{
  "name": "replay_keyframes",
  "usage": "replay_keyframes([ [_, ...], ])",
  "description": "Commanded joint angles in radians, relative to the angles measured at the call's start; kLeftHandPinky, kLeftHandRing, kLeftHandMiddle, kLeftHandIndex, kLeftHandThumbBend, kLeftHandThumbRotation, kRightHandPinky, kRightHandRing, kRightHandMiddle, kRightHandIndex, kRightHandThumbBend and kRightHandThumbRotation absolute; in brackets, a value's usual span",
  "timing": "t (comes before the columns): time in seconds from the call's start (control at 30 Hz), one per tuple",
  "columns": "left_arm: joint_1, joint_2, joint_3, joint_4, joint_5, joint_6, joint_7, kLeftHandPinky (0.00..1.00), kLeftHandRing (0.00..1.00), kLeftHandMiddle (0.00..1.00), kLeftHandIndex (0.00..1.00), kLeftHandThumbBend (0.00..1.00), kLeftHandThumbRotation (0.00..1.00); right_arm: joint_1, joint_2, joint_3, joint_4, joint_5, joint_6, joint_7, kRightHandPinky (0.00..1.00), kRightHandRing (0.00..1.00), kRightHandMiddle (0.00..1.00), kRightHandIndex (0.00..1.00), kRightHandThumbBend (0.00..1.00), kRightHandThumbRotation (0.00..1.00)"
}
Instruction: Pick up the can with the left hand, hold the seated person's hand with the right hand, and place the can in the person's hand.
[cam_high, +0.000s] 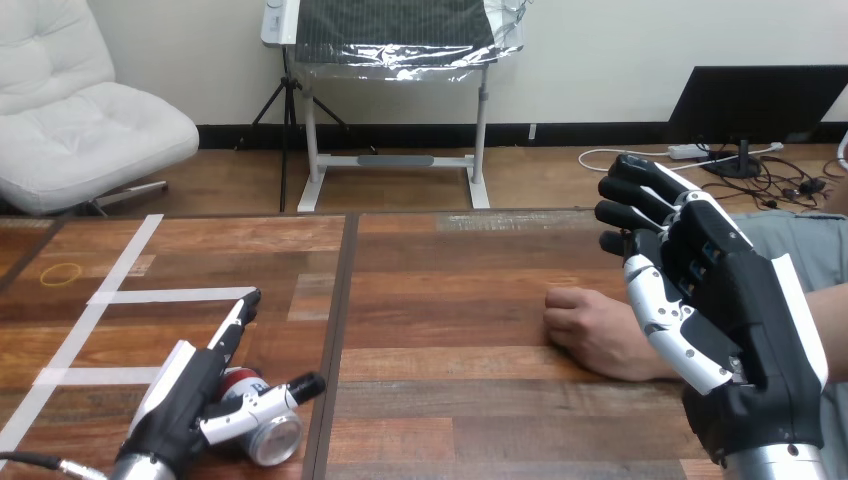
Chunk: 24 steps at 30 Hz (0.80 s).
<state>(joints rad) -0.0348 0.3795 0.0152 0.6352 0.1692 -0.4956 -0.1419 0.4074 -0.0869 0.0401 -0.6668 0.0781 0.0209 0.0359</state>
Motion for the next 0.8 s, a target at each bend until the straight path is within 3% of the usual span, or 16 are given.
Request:
replay_keyframes([
  [0.0, 0.024, 0.023, 0.006, -0.035, 0.003, 0.005, 0.006, 0.95, 1.0, 1.0, 1.0, 1.0, 0.56, -0.067, -0.004, -0.008, -0.039, 0.001, -0.006, 0.009, 0.78, 0.81, 0.81, 0.79, 0.02, 0.0],
  [0.43, 0.074, 0.036, 0.012, -0.083, 0.09, 0.013, 0.114, 0.99, 1.0, 1.0, 1.0, 1.0, 0.61, -0.067, -0.004, -0.014, -0.04, -0.005, -0.005, 0.017, 0.78, 0.81, 0.81, 0.79, 0.02, 0.0],
  [0.77, 0.118, 0.056, 0.009, -0.133, 0.199, 0.025, 0.208, 0.96, 1.0, 1.0, 1.0, 1.0, 0.67, -0.072, -0.006, -0.018, -0.038, -0.003, -0.006, 0.026, 0.78, 0.8, 0.81, 0.79, 0.01, 0.0],
])
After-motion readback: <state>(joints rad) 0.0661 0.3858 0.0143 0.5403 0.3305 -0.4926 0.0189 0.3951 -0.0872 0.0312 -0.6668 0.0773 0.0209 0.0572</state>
